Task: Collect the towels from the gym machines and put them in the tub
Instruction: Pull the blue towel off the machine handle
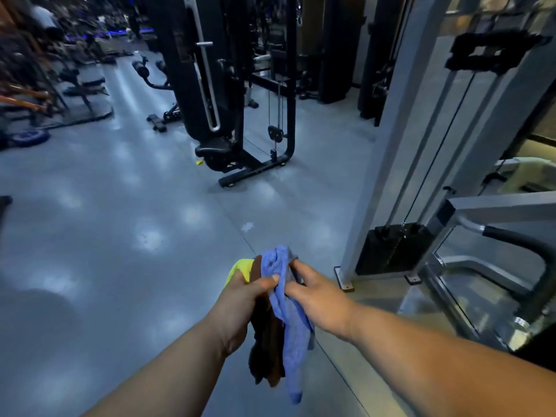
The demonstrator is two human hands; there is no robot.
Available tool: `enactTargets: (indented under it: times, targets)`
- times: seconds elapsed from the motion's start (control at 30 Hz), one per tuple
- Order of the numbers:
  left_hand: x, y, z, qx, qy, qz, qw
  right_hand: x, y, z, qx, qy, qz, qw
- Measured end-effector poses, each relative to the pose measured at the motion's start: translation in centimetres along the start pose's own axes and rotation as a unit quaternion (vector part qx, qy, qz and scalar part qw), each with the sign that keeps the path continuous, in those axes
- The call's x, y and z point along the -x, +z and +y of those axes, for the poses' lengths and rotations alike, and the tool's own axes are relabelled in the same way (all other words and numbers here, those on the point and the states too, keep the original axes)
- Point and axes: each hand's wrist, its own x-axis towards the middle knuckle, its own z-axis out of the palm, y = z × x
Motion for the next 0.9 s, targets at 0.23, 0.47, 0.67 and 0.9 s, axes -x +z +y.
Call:
enactTargets:
  times: [0.23,0.47,0.67,0.9]
  targets:
    - [-3.8,-2.8,0.6,0.058,-0.037,0.062,0.996,-6.6,0.1,-0.5,0.003,-0.013,-0.064,0.998]
    - [-12.2,-4.9,2.8,0.050,-0.040,0.136,0.989,-15.6,-2.9,-2.5,-0.014,-0.023,-0.081,0.996]
    - [-18.6,-5.8,6.9,0.031,-0.003,0.143,0.989,-23.8,-5.8,-5.4,-0.027,-0.023,-0.067,0.997]
    - [-24.8,-8.8,8.6,0.063,0.002,0.148,0.987,-31.3,-6.2,-7.9,-0.040,-0.031,-0.079,0.996]
